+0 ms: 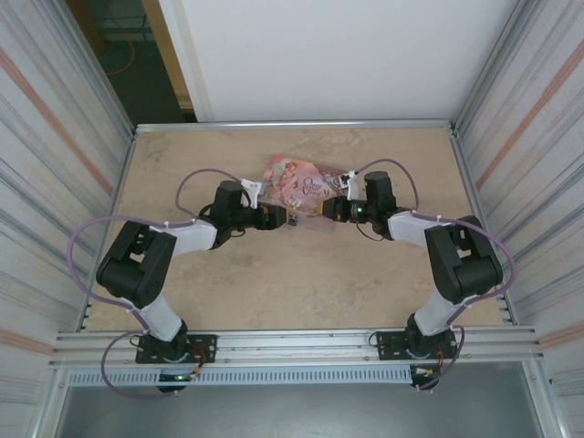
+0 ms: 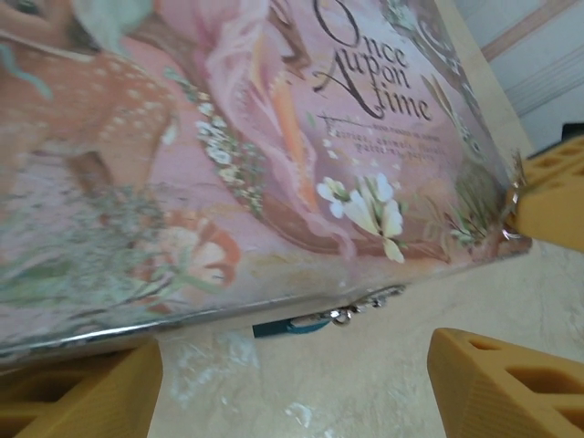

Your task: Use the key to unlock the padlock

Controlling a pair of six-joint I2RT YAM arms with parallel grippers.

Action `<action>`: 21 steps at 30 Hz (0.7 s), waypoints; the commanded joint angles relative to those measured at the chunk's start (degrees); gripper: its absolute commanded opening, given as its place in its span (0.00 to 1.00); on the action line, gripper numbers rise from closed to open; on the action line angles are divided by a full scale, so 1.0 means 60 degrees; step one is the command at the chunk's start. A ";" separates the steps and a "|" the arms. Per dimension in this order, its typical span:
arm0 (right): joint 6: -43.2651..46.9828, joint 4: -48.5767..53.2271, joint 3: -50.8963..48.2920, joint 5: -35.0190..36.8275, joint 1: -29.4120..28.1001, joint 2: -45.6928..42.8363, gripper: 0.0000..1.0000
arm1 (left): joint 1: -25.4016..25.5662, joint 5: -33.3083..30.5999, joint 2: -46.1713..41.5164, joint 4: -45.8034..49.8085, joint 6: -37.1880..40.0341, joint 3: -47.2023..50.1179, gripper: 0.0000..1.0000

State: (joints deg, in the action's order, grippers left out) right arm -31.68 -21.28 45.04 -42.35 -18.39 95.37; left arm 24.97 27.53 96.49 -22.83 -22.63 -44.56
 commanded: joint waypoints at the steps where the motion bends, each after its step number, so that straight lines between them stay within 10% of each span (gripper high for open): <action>1: -0.0255 0.0001 0.0065 0.0024 -0.0112 0.0338 0.00 | -0.0090 0.0215 0.0020 -0.0106 0.0380 -0.0350 0.76; 21: -0.0198 0.0196 0.0213 0.0422 -0.0424 0.0408 0.00 | 0.1403 -0.1811 0.0472 0.0656 0.1404 -0.0477 0.74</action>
State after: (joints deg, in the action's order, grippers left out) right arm -32.60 -22.96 45.56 -41.63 -20.03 96.36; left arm 33.26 19.88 97.32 -19.57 -15.62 -45.21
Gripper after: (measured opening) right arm 0.055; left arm 0.750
